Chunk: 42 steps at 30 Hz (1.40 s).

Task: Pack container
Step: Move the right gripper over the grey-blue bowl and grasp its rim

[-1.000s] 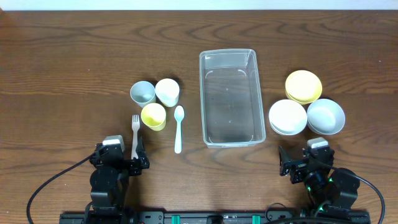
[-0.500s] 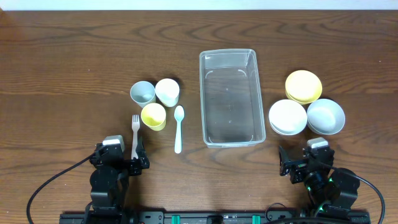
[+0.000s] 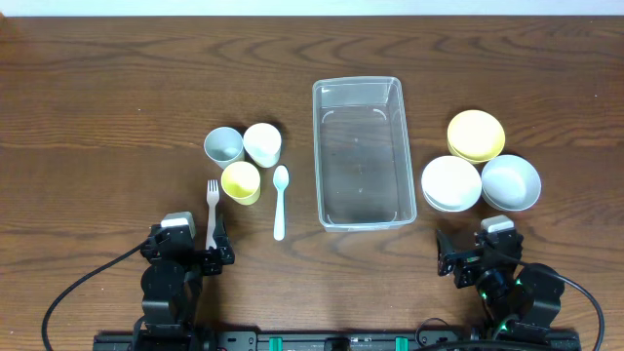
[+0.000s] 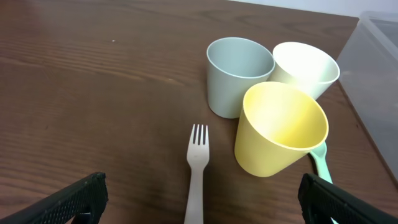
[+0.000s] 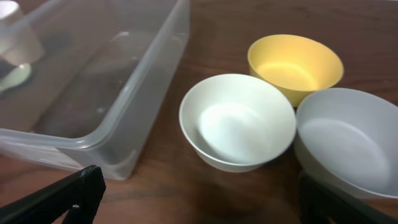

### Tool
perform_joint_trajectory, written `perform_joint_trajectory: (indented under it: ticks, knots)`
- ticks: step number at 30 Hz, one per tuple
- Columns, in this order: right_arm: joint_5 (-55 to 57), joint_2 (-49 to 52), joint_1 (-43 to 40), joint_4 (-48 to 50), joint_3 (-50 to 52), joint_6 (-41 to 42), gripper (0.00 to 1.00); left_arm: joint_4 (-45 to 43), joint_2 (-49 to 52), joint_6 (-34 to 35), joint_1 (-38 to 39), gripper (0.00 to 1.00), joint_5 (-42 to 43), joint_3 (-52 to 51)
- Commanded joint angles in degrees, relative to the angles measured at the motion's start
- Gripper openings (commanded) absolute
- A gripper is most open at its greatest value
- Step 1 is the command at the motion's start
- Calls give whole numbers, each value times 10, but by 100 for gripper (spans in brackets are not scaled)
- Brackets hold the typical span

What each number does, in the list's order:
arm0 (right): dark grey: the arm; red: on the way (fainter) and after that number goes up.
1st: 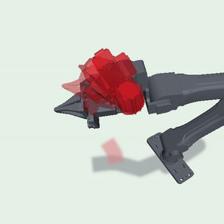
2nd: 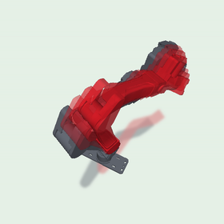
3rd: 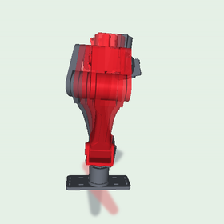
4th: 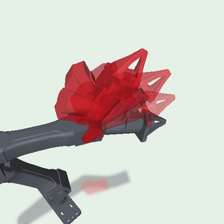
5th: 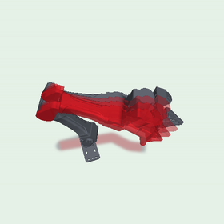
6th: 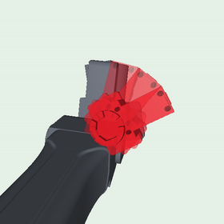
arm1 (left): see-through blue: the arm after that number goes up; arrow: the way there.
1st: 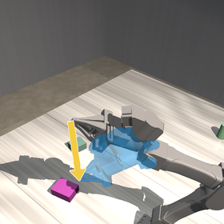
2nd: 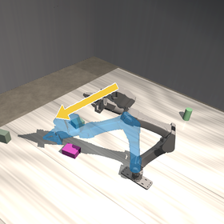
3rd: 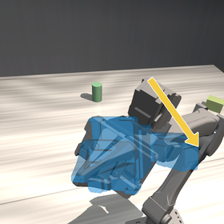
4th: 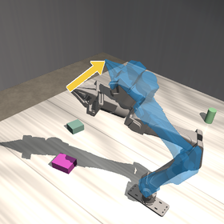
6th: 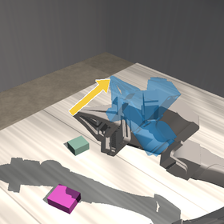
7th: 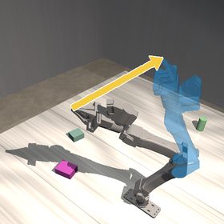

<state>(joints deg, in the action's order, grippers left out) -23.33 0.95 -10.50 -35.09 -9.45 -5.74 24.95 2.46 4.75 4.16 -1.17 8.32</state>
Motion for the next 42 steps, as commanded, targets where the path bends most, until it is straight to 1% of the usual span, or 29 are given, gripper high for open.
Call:
perform_joint_trajectory:
  ticks: [1, 4, 5, 8, 10, 14, 17, 20, 24, 26, 29, 32, 35, 38, 40, 41, 42]
  knots:
    - [-42, -6, 4, 12, 2, 60, 99, -2, -4, 13, -2, 98, 54, -11]
    - [-57, -6, 4, 29, 2, 123, 99, -2, -4, 15, -2, 98, 119, -10]
    - [-57, -6, 4, 35, 2, 159, 99, -1, -4, 18, -2, 98, 137, -10]
    - [-56, -6, 4, 43, 2, 260, 99, -1, -3, 41, -2, 98, 151, -8]
    - [-62, -6, 4, 55, 2, 295, 99, -1, -3, 44, -2, 98, 151, -2]
    - [-86, -5, 4, 81, -14, 295, 99, -2, 12, 54, -2, 98, 150, 47]
    - [-60, 12, 4, 81, -55, 277, 99, 12, 68, 54, -2, 98, 132, 115]
    - [-26, 57, 4, 72, -111, 271, 99, 48, 159, 53, -2, 98, 119, 207]
    - [14, 174, 4, 20, -223, 239, 99, 125, 309, 41, -2, 98, 106, 350]
    - [37, 252, 4, -25, -294, 219, 99, 167, 381, 24, -2, 98, 106, 422]
    - [67, 364, 4, -95, -400, 187, 99, 231, 478, 24, -2, 98, 101, 522]
    - [97, 493, 4, -179, -531, 147, 99, 285, 556, 24, -3, 98, 68, 597]
    - [116, 610, 4, -254, -659, 110, 99, 310, 604, 24, -3, 98, 36, 633]
    - [97, 711, 4, -295, -764, 96, 99, 314, 626, 24, -4, 98, 7, 635]
    - [84, 760, 4, -314, -808, 79, 99, 314, 633, 24, -9, 98, -10, 635]
    - [106, 780, 2, -314, -819, 76, 99, 314, 635, 24, -14, 98, -18, 635]
    - [137, 798, -1, -312, -824, 92, 99, 314, 635, 24, -18, 98, -23, 635]
